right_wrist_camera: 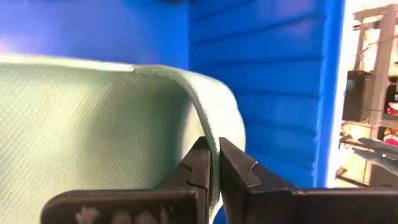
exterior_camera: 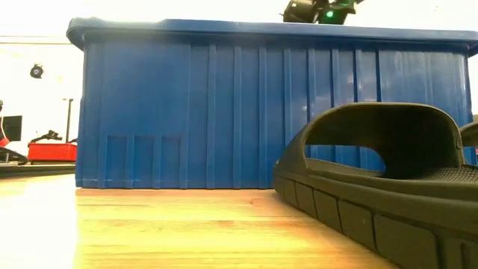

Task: Pick and place slides into bin
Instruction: Put the green slide into the blue container

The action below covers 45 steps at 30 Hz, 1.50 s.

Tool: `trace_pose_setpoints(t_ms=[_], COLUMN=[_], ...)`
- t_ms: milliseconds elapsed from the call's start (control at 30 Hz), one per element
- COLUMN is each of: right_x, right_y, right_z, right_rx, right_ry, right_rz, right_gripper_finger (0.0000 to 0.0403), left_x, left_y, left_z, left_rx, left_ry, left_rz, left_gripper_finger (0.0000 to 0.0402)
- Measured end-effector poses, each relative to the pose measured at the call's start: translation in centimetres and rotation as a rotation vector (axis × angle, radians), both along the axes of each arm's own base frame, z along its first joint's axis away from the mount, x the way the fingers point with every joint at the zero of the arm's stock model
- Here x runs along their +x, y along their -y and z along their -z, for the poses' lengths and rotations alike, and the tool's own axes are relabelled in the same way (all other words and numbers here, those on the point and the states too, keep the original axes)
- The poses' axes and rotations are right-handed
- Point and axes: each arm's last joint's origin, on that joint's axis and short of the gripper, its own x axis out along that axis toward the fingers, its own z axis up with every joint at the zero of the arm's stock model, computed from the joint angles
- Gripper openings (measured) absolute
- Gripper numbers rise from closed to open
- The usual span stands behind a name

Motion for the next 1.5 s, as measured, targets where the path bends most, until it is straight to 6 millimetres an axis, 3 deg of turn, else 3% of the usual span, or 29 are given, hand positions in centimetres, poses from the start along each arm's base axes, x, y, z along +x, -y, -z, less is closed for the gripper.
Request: trace_pose_setpoints(t_ms=[233,500,833,1200,1500], right_x=[-2.3,-4.1,-5.2,-6.9,-6.6], right_y=[-0.4,0.4,0.8,0.6,0.9], right_z=[0.5,2.7,4.3,8.6,7.9], right_rx=[0.015,0.012,-0.053,-0.014,-0.005], right_ry=[-0.115,-0.251,-0.254,-0.342,-0.265], right_rz=[-0.046,-0.072,-0.120,-0.142,-0.043], right_gripper_finger=[0.0009,0.0009,0.0009,0.0011,0.0013], left_x=[0.1,0.2,0.4,1.7,2.5], left_y=[0.0,0.0,-0.1,-0.3,-0.5], left_z=[0.0,-0.1,-0.3,0.3,0.6], left_rx=[-0.002,-0.023,-0.027,-0.034,-0.039], left_ry=[-0.002,0.015,0.040,0.001,-0.022], left_rz=[-0.001,-0.010,-0.013,-0.013,-0.013], left_gripper_finger=[0.0013,0.0013,0.0013,0.0013,0.0013])
